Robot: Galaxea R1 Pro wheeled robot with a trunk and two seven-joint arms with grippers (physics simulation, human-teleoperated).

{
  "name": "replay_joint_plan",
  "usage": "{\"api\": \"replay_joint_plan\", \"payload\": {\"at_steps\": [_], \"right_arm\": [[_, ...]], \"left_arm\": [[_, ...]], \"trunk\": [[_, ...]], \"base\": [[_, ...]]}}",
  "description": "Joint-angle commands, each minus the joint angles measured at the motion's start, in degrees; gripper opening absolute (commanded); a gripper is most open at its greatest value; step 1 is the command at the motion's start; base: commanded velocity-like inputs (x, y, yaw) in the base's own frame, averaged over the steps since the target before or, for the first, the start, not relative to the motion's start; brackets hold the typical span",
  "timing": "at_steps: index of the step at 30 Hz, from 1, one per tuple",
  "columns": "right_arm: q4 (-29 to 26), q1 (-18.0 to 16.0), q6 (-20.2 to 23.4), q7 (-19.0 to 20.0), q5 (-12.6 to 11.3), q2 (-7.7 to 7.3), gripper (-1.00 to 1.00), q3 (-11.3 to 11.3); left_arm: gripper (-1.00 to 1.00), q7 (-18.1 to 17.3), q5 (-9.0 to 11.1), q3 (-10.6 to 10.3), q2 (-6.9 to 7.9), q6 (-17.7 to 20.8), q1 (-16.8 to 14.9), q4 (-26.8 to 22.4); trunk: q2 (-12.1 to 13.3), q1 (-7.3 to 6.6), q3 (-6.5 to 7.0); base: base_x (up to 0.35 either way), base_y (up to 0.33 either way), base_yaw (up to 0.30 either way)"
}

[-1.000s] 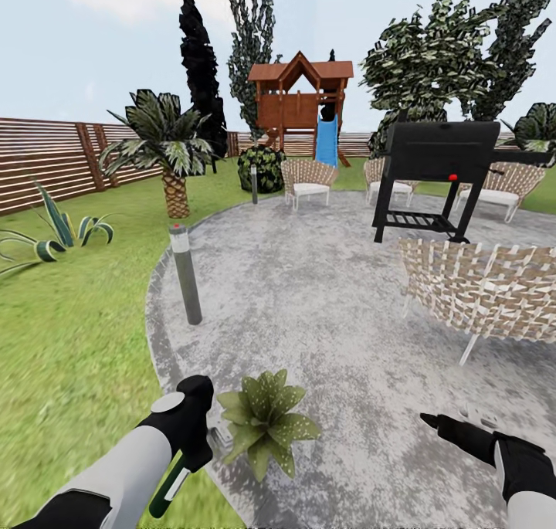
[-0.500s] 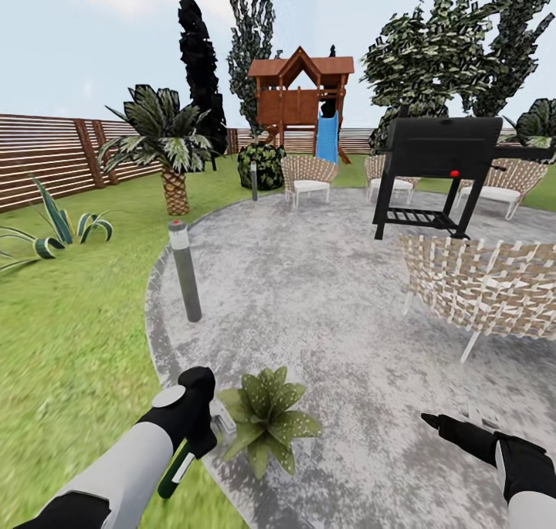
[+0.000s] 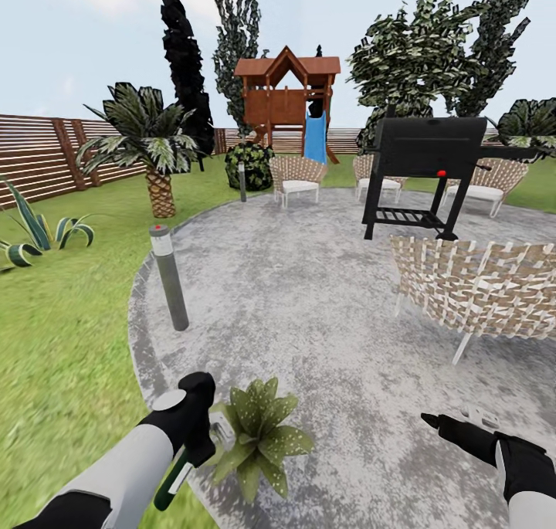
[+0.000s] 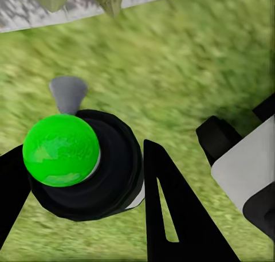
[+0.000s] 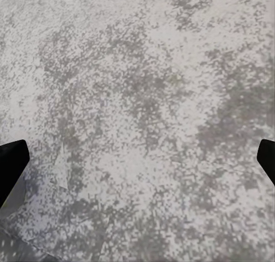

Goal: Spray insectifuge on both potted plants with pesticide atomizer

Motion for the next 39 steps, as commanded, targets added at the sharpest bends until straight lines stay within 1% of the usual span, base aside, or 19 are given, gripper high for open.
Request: {"api": "replay_joint_plan", "payload": {"at_steps": [1,10,17,22,26,39], "right_arm": [[-0.1,-0.1,0.2,0.5,0.5,0.04,1.0,-0.3],[-0.1,-0.1,0.1,0.4,0.5,0.04,1.0,-0.3],[-0.1,-0.1,0.1,0.4,0.5,0.04,1.0,-0.3],[-0.1,-0.1,0.1,0.4,0.5,0.04,1.0,-0.3],[-0.1,-0.1,0.1,0.4,0.5,0.04,1.0,-0.3],[-0.1,-0.1,0.1,0.3,0.6,0.04,1.0,-0.3]], "left_arm": [[-1.0,-0.5,-0.5,-0.1,0.08,0.3,0.0,0.2],[-1.0,-0.3,-0.5,0.0,0.22,0.3,0.0,0.3],[-1.0,-0.2,-0.5,0.0,0.28,0.3,0.0,0.4],[-1.0,-0.2,-0.5,0.0,0.29,0.3,0.0,0.3],[-1.0,-0.2,-0.5,-0.1,0.29,0.3,0.0,0.4],[-1.0,-0.1,-0.5,-0.1,0.21,0.3,0.0,0.3]], "trunk": [[0.0,-0.01,-0.06],[0.0,-0.01,-0.12],[-2.8,1.53,-1.93],[-2.8,1.53,-2.02],[-4.4,2.41,-2.8],[-9.7,5.26,-6.06]], "base": [[0.002,0.0,-0.003],[0.0,0.0,0.0],[0.0,0.0,0.0],[0.0,0.0,0.0],[0.0,0.0,0.0],[0.0,0.0,0.0]]}}
